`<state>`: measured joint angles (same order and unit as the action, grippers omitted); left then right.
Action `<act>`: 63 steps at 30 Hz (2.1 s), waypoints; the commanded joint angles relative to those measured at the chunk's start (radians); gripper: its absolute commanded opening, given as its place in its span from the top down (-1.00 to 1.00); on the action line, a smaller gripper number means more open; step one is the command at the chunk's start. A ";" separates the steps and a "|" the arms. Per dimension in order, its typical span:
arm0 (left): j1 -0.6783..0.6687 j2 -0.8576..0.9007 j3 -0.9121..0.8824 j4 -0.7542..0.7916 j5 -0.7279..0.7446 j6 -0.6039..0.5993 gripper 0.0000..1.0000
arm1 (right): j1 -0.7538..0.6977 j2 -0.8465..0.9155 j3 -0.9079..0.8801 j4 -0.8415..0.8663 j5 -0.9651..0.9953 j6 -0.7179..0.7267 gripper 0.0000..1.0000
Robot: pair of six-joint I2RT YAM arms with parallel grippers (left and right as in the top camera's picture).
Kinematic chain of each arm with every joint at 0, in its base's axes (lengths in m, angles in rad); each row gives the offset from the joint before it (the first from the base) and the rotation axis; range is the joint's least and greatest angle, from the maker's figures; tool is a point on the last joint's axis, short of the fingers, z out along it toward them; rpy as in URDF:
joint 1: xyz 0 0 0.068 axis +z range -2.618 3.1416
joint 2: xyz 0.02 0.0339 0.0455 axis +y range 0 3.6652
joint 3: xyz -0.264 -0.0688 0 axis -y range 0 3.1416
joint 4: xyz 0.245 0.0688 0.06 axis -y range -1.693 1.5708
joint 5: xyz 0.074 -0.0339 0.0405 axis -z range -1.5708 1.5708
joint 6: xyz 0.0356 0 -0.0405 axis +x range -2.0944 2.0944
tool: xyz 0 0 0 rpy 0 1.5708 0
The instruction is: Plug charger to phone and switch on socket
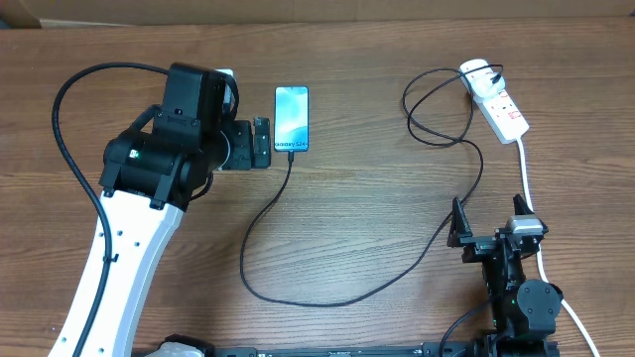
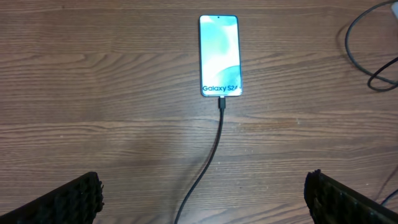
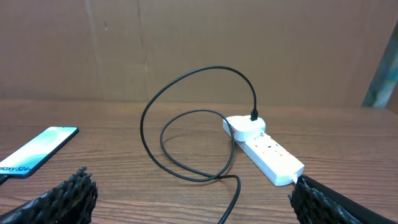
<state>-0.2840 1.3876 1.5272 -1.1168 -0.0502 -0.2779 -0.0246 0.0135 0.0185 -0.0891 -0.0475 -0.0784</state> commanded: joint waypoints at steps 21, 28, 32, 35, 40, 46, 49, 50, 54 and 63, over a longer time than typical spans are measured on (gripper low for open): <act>0.095 -0.114 -0.132 0.047 -0.038 0.085 -0.99 | 0.006 -0.011 -0.011 0.008 0.001 0.002 -1.00; 0.172 -0.273 -0.381 0.210 0.021 0.103 -0.99 | 0.006 -0.011 -0.011 0.008 0.001 0.002 -1.00; 0.174 -0.382 -0.538 0.339 0.021 0.138 -0.99 | 0.006 -0.011 -0.011 0.008 0.001 0.002 -1.00; 0.174 -0.461 -0.657 0.444 0.021 0.138 -0.99 | 0.006 -0.011 -0.011 0.008 0.001 0.002 -1.00; 0.174 -0.585 -0.825 0.576 0.023 0.170 -0.99 | 0.006 -0.011 -0.011 0.008 0.001 0.002 -1.00; 0.174 -0.729 -0.964 0.687 0.032 0.170 -0.99 | 0.006 -0.011 -0.011 0.008 0.001 0.002 -1.00; 0.174 -0.808 -1.011 0.706 0.032 0.170 -0.99 | 0.006 -0.011 -0.011 0.008 0.001 0.002 -1.00; 0.174 -0.832 -1.022 0.706 0.032 0.170 -0.99 | 0.006 -0.011 -0.011 0.008 0.001 0.002 -1.00; 0.174 -0.930 -1.065 0.706 0.032 0.171 -0.99 | 0.006 -0.011 -0.011 0.008 0.001 0.002 -1.00; 0.174 -1.069 -1.186 0.815 0.040 0.171 -0.99 | 0.006 -0.011 -0.011 0.008 0.001 0.002 -1.00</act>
<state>-0.1139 0.3511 0.3859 -0.3347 -0.0257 -0.1265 -0.0246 0.0135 0.0185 -0.0887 -0.0479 -0.0784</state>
